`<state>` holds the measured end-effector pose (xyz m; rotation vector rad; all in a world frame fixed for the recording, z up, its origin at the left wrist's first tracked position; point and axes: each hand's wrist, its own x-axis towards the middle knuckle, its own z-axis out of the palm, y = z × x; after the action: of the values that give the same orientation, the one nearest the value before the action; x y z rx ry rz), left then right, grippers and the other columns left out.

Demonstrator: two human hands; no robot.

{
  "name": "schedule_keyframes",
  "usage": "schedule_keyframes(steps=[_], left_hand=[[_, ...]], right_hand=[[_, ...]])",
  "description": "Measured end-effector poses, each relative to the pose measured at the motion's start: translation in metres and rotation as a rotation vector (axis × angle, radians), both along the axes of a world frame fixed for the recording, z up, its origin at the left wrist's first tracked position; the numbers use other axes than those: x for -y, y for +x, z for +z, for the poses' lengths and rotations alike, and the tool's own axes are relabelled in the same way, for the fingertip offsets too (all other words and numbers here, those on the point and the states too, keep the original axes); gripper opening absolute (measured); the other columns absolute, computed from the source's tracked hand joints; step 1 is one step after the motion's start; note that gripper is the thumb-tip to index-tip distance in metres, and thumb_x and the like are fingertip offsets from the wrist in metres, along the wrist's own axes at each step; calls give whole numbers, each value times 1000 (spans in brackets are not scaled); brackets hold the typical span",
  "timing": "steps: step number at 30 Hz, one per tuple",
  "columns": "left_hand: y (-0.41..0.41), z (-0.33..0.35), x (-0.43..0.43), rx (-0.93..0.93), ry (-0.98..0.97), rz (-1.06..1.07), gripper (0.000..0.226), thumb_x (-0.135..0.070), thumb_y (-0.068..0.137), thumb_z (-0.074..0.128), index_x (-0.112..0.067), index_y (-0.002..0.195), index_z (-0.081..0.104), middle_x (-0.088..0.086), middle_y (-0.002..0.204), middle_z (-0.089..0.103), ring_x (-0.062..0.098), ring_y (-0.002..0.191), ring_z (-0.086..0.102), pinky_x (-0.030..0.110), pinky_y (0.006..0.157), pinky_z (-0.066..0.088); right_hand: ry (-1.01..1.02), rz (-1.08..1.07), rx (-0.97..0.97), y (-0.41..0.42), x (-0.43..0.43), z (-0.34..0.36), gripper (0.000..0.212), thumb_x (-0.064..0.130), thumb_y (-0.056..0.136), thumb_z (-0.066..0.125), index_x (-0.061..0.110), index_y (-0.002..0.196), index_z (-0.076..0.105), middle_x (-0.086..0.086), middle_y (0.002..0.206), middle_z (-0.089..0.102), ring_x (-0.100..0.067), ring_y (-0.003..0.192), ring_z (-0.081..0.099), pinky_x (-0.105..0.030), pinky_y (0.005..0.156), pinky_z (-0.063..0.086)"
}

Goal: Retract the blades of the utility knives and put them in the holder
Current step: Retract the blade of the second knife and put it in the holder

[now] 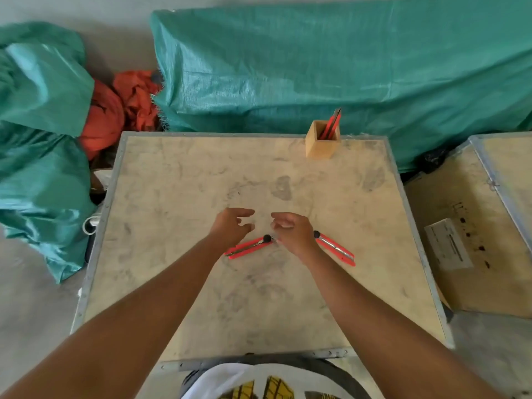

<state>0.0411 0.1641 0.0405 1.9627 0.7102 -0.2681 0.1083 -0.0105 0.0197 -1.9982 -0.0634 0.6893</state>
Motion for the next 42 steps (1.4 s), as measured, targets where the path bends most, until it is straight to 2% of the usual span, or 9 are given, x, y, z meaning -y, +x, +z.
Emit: schedule_keyframes(steps=[3, 8, 11, 16, 23, 26, 31, 35, 42], left_hand=[[-27, -21, 1, -50, 22, -35, 46, -18, 84, 74, -21, 129, 65, -3, 130, 66, 18, 115, 62, 25, 79, 49], [-51, -46, 2, -124, 137, -177, 38, -20, 83, 72, -23, 120, 70, 2, 108, 71, 22, 83, 70, 30, 65, 58], [-57, -57, -1, -83, 235, -257, 33, -16, 83, 72, -23, 115, 72, 5, 110, 65, 27, 97, 66, 43, 79, 60], [-58, -65, -3, -58, 254, -273, 32, -12, 82, 73, -20, 113, 73, 5, 116, 62, 29, 102, 63, 44, 81, 58], [-60, -53, -13, -35, 94, -269, 26, -7, 80, 74, -13, 105, 77, 7, 99, 64, 24, 88, 65, 26, 74, 52], [-66, -45, -15, -22, -36, -199, 27, -11, 77, 77, -18, 103, 78, 5, 89, 72, 23, 85, 69, 31, 79, 57], [-80, -26, -16, 59, -218, 1, 39, -16, 81, 77, -26, 119, 71, -8, 99, 76, 4, 79, 68, 18, 74, 52], [-87, -2, -12, 112, -394, 52, 36, -10, 90, 68, -28, 121, 69, -7, 107, 76, 13, 80, 70, 31, 65, 55], [-88, 30, 14, 266, -494, 60, 40, 0, 90, 66, -25, 121, 69, 3, 109, 75, 10, 79, 67, 23, 67, 56]], right_hand=[[-96, -29, 67, -36, -9, -17, 26, 11, 94, 67, 14, 119, 74, -3, 122, 74, -17, 102, 73, -1, 73, 49], [-223, -105, 72, -65, -21, -45, 43, 9, 93, 66, 6, 136, 62, -14, 126, 69, -26, 110, 71, -26, 99, 51], [-239, -123, 27, -68, -28, -53, 45, 10, 92, 65, 9, 137, 62, -9, 117, 74, -22, 112, 70, -25, 102, 48], [-183, -208, -74, -66, -28, -80, 46, 18, 87, 65, 22, 133, 64, -1, 106, 77, -24, 102, 74, -44, 98, 58], [-8, -425, -160, -65, -35, -51, 13, 13, 94, 69, 17, 106, 68, -12, 106, 73, -28, 94, 75, -45, 79, 65], [82, -446, -150, -68, -36, -42, 10, 12, 95, 69, 17, 104, 70, -16, 108, 73, -29, 97, 75, -36, 70, 64], [154, -329, -81, -55, -33, -3, 17, 14, 93, 73, 19, 109, 73, -6, 104, 76, -18, 89, 77, -25, 64, 59], [189, -187, -47, -36, -27, 34, 21, 9, 93, 72, 20, 110, 75, -5, 102, 76, -10, 85, 74, -23, 64, 58], [244, 1, 35, -18, -8, 75, 23, 6, 93, 71, 14, 114, 75, -6, 102, 77, -10, 87, 75, -30, 70, 64]])
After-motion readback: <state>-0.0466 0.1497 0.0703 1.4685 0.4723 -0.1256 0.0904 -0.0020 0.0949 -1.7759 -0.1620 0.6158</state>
